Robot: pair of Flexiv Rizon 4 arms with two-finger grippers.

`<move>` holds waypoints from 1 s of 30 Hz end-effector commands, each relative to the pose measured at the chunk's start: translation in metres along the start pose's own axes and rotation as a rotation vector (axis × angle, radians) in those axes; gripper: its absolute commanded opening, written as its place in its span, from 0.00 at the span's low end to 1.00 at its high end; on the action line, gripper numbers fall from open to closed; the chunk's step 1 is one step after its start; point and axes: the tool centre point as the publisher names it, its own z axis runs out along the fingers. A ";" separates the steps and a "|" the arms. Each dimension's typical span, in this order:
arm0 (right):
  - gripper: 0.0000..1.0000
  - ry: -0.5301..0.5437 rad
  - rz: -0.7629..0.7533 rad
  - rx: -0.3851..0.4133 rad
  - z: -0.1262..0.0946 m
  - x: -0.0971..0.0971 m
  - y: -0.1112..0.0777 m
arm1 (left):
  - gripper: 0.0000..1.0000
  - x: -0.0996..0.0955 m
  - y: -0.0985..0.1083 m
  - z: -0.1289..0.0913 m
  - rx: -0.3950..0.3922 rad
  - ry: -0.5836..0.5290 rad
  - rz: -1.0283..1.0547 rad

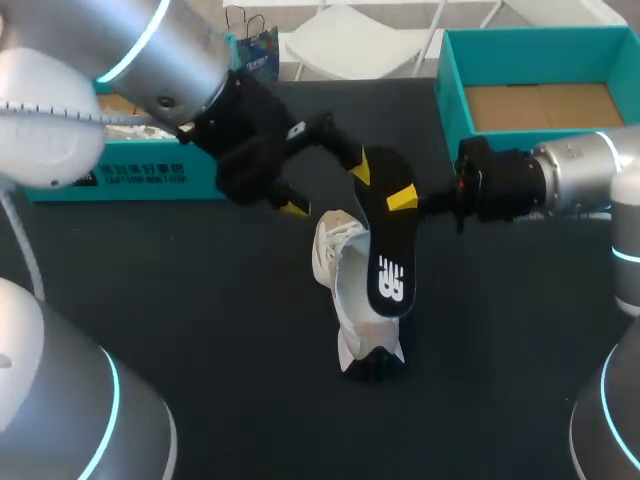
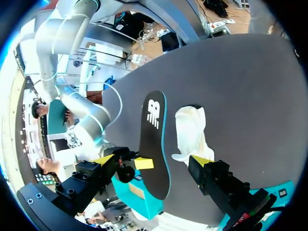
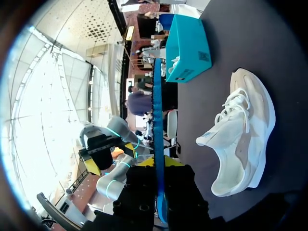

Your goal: Take the shoe out of the shoebox, open the shoe tongue, remove and reinsert the insole, then place the shoe into the shoebox

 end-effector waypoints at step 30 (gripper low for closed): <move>0.00 -0.008 0.002 -0.027 -0.004 0.002 -0.009 | 1.00 0.033 0.025 0.019 -0.157 -0.681 -0.007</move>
